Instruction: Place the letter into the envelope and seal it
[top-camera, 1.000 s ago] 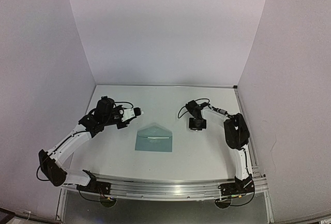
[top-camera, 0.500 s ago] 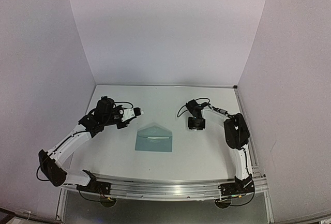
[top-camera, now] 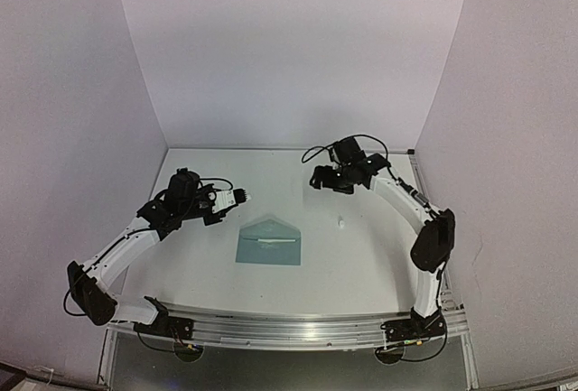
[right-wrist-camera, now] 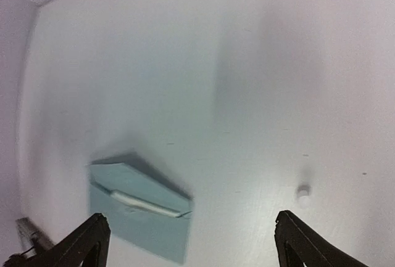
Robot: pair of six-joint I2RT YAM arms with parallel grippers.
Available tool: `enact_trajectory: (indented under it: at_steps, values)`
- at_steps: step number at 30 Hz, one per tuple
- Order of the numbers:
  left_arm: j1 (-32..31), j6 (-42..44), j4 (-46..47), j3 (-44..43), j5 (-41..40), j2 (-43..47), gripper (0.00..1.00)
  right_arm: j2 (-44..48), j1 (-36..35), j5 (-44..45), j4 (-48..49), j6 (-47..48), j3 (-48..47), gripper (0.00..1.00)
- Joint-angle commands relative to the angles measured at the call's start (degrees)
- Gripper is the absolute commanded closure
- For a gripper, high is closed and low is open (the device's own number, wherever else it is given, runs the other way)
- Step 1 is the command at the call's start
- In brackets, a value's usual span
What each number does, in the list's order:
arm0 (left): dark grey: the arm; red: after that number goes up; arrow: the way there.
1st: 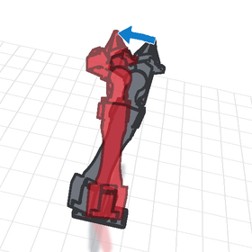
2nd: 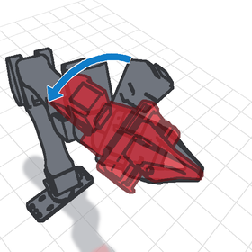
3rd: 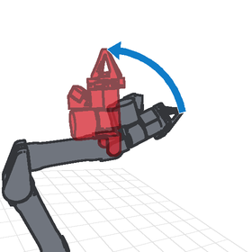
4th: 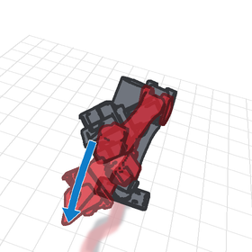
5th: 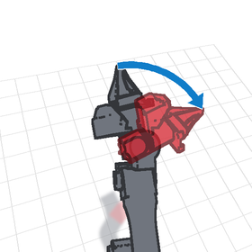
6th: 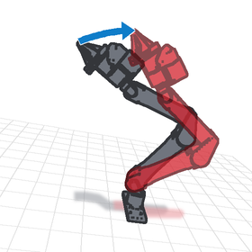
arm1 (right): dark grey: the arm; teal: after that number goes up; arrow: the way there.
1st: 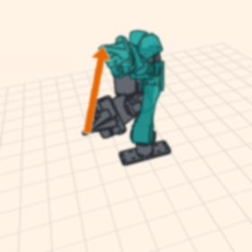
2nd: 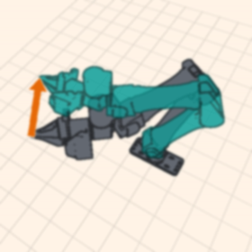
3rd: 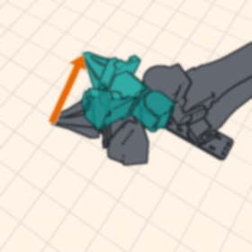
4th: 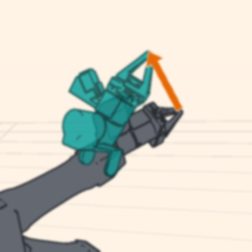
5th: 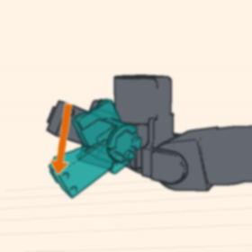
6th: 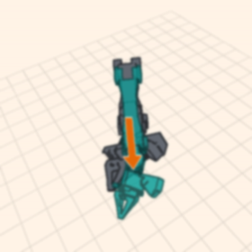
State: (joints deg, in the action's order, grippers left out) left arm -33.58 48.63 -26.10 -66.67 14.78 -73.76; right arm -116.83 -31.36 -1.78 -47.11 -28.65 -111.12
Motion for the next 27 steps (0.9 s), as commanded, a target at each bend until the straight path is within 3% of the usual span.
enact_trajectory:
  at_steps: [1, 4, 10, 17, 23, 27]
  values:
    - [-0.1, 2.3, 1.2, 0.1, 0.1, 1.6, 1.0, 5.4, -6.0, -24.2, 12.0, -4.8, -2.8, 0.14]
    - [-0.2, 2.6, 1.6, -0.1, 0.4, 1.1, 1.0, 1.8, -10.6, -29.8, 15.1, -8.3, -7.1, 0.14]
    - [-0.1, 2.5, 2.1, -0.2, 1.0, 0.8, 1.0, -3.6, -14.6, -32.3, 19.0, -13.4, -12.1, 0.2]
    - [-0.2, 2.7, 2.1, -0.5, 1.0, 0.5, 1.0, -7.3, -15.4, -35.9, 25.0, -18.3, -12.9, 0.34]
    - [-0.2, 2.8, 2.1, -0.7, 1.1, 0.3, 1.0, -9.3, -15.8, -37.0, 28.3, -20.9, -13.7, 0.55]
    - [-0.2, 2.8, 2.3, -1.1, 0.5, -0.2, 1.0, -10.2, -16.1, -38.5, 29.5, -22.1, -14.2, 0.55]
